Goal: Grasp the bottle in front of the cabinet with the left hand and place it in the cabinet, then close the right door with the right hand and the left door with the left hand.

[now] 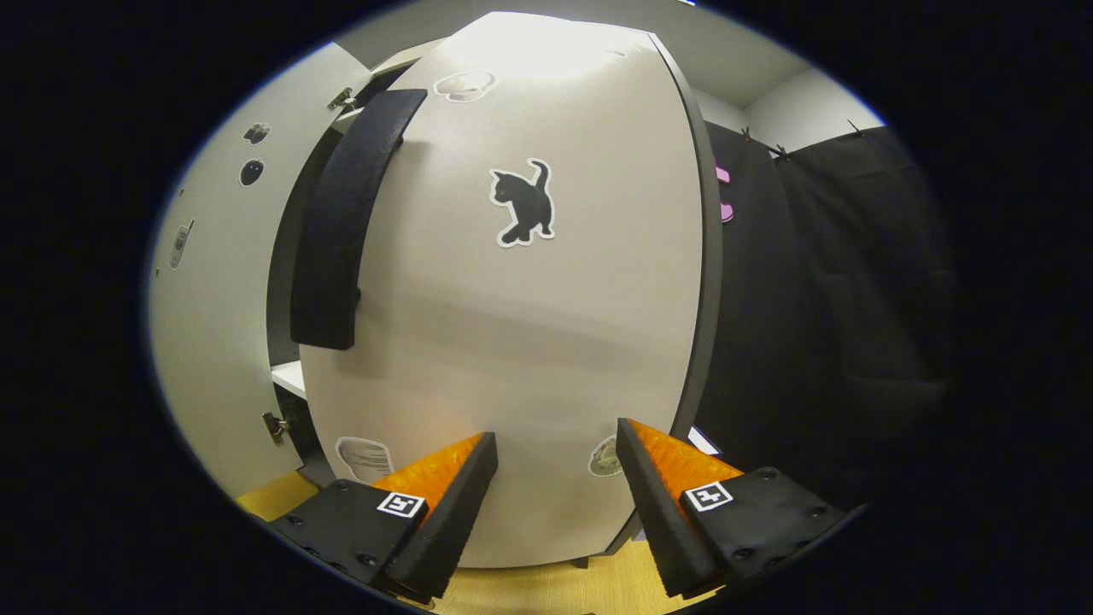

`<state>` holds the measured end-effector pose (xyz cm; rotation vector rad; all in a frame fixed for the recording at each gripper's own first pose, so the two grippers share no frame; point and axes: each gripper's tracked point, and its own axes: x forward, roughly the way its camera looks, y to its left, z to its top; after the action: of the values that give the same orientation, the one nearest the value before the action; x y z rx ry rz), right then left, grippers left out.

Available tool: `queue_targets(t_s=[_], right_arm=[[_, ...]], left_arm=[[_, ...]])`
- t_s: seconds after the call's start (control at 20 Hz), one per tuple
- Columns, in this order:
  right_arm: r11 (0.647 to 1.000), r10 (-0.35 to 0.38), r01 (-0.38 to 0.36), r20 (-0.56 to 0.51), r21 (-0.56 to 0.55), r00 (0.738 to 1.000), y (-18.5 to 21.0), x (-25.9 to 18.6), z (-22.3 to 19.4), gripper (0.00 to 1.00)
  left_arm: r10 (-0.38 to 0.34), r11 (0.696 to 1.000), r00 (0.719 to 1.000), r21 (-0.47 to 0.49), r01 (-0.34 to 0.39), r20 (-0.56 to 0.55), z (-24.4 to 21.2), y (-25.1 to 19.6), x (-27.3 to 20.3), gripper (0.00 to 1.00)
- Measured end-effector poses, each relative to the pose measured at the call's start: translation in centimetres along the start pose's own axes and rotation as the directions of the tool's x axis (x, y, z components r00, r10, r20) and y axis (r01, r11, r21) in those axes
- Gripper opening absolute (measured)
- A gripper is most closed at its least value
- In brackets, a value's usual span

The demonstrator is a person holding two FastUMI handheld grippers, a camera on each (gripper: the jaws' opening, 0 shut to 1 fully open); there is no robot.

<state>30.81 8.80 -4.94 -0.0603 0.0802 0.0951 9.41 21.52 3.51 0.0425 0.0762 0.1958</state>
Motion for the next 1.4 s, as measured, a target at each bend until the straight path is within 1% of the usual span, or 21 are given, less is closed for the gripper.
queue_targets(t_s=[0.3, 0.5, 0.55, 0.6, 0.75, 1.1, 1.15, 1.2, 1.25, 1.4], right_arm=[[1.0, -0.004, 0.004, 0.002, -0.01, 1.0, 0.0, -0.2, 0.1, 0.95], [1.0, -0.006, 0.006, 0.002, -0.002, 1.0, 0.0, -0.3, 0.1, 0.95], [1.0, -0.004, 0.004, 0.001, 0.002, 1.0, 0.0, -0.3, 0.1, 0.95], [1.0, -0.001, 0.001, 0.001, 0.006, 1.0, 0.1, -0.3, 0.1, 0.95], [1.0, 0.002, -0.002, -0.016, 0.014, 1.0, -0.1, -0.2, -0.3, 0.95], [0.999, 0.027, -0.027, -0.01, 0.02, 1.0, 0.0, -0.6, -0.1, 0.95], [0.999, 0.034, -0.034, -0.006, 0.02, 0.999, 0.0, -1.0, 0.0, 0.95], [0.999, 0.034, -0.034, -0.002, 0.015, 0.999, -0.2, -1.4, 0.2, 0.95], [0.999, 0.035, -0.035, 0.004, 0.011, 0.999, -0.5, -2.1, 0.4, 0.95], [0.999, 0.035, -0.035, 0.007, 0.026, 0.999, -1.5, -3.8, 0.8, 0.95]], left_arm=[[0.04, 0.999, 0.999, -0.024, -0.041, -0.036, -1.9, 2.2, 2.5, 0.95], [0.068, 0.997, 0.996, -0.024, -0.07, -0.058, -3.0, 3.7, 4.1, 0.95], [0.071, 0.997, 0.996, -0.025, -0.073, -0.062, -3.3, 3.8, 4.3, 0.93], [0.071, 0.997, 0.995, -0.027, -0.073, -0.065, -3.7, 3.9, 4.6, 0.95], [0.08, 0.996, 0.995, -0.02, -0.082, -0.066, -3.8, 4.1, 5.4, 0.95], [0.089, 0.996, 0.994, -0.007, -0.09, -0.062, -4.3, 4.1, 5.7, 0.95], [0.087, 0.996, 0.994, -0.007, -0.087, -0.063, -4.3, 3.9, 5.7, 0.95], [0.082, 0.996, 0.995, -0.012, -0.083, -0.062, -4.3, 3.8, 5.7, 0.96], [0.076, 0.997, 0.995, -0.015, -0.077, -0.063, -4.4, 3.7, 5.7, 0.94], [0.054, 0.998, 0.997, -0.031, -0.056, -0.061, -4.5, 3.2, 5.8, 0.94]])
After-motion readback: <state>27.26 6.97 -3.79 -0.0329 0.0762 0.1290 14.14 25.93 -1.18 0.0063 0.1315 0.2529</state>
